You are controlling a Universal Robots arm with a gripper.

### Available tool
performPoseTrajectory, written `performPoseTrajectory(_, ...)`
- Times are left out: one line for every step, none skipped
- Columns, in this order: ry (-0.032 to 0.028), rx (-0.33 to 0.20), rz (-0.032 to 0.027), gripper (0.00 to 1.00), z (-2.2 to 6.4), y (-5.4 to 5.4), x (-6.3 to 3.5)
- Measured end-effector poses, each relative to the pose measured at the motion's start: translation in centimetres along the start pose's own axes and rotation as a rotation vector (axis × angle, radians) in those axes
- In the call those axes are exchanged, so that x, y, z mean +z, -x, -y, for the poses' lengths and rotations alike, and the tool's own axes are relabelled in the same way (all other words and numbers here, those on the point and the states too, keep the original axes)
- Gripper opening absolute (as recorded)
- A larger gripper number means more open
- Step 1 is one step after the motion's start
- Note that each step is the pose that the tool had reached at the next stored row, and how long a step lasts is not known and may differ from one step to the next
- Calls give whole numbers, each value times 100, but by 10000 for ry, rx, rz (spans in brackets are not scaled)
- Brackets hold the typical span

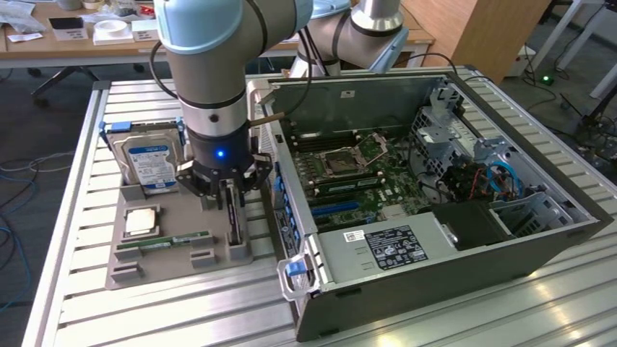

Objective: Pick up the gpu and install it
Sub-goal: 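Pick up the gpu and move the gpu toward the slot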

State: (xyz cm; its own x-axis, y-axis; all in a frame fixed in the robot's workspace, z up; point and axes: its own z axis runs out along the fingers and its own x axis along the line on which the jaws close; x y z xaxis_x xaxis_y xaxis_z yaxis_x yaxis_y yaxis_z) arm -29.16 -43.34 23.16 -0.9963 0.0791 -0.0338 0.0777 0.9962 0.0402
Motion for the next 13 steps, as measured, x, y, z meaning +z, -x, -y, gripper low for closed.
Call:
performPoseTrajectory(0,-1,0,42,0,3,0)
performPoseTrajectory(-1,0,0,42,0,3,0)
performPoseTrajectory(0,0,0,42,0,3,0)
performPoseTrajectory(-1,0,-1,42,0,4,-1)
performPoseTrajectory(-1,0,-1,42,0,4,-1)
performPoseTrajectory(-1,-1,-1,42,0,4,0)
performPoseTrajectory(-1,-1,0,42,0,4,0)
performPoseTrajectory(-1,0,0,42,0,4,0)
performPoseTrajectory(-1,-1,-1,42,0,4,-1)
performPoseTrajectory(-1,0,-1,42,0,4,0)
performPoseTrajectory(-1,-1,0,42,0,4,0)
performPoseTrajectory(-1,0,0,40,0,4,0)
performPoseTrajectory(-1,-1,0,40,0,4,0)
